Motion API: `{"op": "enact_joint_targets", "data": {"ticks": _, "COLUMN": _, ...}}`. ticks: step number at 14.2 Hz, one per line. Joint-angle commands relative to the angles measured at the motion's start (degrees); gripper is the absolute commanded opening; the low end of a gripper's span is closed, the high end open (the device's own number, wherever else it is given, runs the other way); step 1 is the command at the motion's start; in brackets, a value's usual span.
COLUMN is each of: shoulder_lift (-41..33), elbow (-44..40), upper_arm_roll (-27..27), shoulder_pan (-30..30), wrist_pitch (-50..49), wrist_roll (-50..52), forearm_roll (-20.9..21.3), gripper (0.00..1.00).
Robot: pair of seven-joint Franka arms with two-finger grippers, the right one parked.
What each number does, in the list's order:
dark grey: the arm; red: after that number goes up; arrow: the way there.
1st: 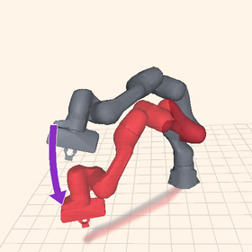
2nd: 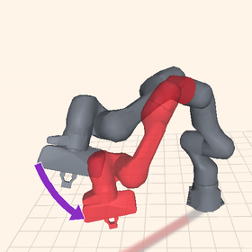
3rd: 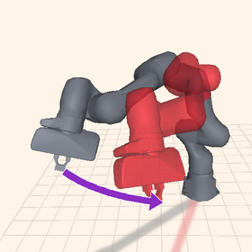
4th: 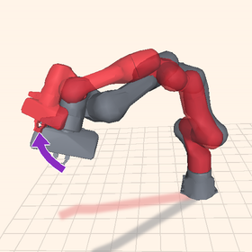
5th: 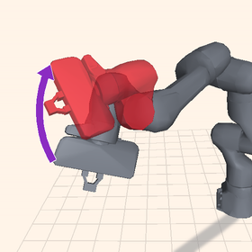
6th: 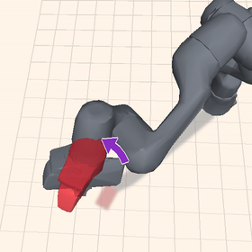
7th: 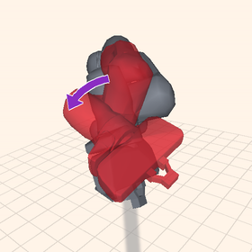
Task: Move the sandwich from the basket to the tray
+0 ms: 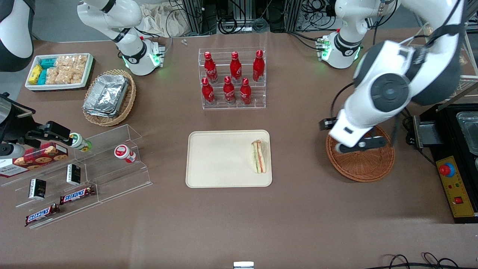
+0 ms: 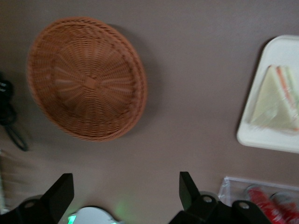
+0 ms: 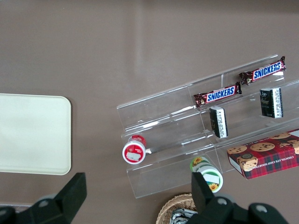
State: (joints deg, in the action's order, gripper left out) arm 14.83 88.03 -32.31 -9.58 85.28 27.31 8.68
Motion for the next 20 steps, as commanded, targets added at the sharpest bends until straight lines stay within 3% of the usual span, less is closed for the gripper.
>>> {"op": "enact_joint_targets", "data": {"ticks": 1, "shoulder_lift": -3.5, "elbow": 1.6, "upper_arm_roll": -0.7, "shoulder_pan": -5.3, "wrist_pitch": -3.4, "wrist_roll": -10.9, "forearm_roll": -0.1, "gripper": 1.0}}
{"op": "enact_joint_targets", "data": {"ticks": 3, "shoulder_lift": -4.5, "elbow": 1.5, "upper_arm_roll": -0.5, "shoulder_pan": -8.2, "wrist_pitch": -3.4, "wrist_roll": -11.1, "forearm_roll": 0.3, "gripper": 1.0}}
{"op": "enact_joint_targets", "data": {"ticks": 5, "shoulder_lift": -6.6, "elbow": 1.7, "upper_arm_roll": -0.1, "shoulder_pan": -9.3, "wrist_pitch": -3.3, "wrist_roll": -10.2, "forearm_roll": 4.1, "gripper": 1.0}}
{"op": "enact_joint_targets", "data": {"ticks": 8, "shoulder_lift": -6.7, "elbow": 1.5, "upper_arm_roll": 0.1, "shoulder_pan": -15.4, "wrist_pitch": -2.7, "wrist_roll": -10.9, "forearm_roll": -3.6, "gripper": 1.0}}
{"op": "enact_joint_targets", "data": {"ticks": 9, "shoulder_lift": -6.8, "elbow": 1.5, "upper_arm_roll": 0.0, "shoulder_pan": -16.3, "wrist_pitch": -2.7, "wrist_roll": -11.0, "forearm_roll": -4.2, "gripper": 1.0}}
{"op": "enact_joint_targets", "data": {"ticks": 11, "shoulder_lift": -6.9, "elbow": 1.4, "upper_arm_roll": 0.7, "shoulder_pan": -13.7, "wrist_pitch": -2.6, "wrist_roll": -11.0, "forearm_roll": -1.7, "gripper": 1.0}}
{"op": "enact_joint_targets", "data": {"ticks": 12, "shoulder_lift": -6.8, "elbow": 1.4, "upper_arm_roll": 3.5, "shoulder_pan": -11.2, "wrist_pitch": -2.6, "wrist_roll": -11.0, "forearm_roll": -1.6, "gripper": 1.0}}
{"op": "enact_joint_targets", "data": {"ticks": 14, "shoulder_lift": -6.9, "elbow": 0.7, "upper_arm_roll": 14.0, "shoulder_pan": -2.3, "wrist_pitch": -2.0, "wrist_roll": -11.0, "forearm_roll": -2.3, "gripper": 1.0}}
{"op": "enact_joint_targets", "data": {"ticks": 16, "shoulder_lift": -6.4, "elbow": -1.3, "upper_arm_roll": 20.9, "shoulder_pan": 3.5, "wrist_pitch": -2.6, "wrist_roll": -11.6, "forearm_roll": -3.7, "gripper": 1.0}}
{"op": "enact_joint_targets", "data": {"ticks": 20, "shoulder_lift": -6.5, "elbow": -1.6, "upper_arm_roll": 24.0, "shoulder_pan": 5.0, "wrist_pitch": -2.3, "wrist_roll": -16.1, "forearm_roll": -4.9, "gripper": 1.0}}
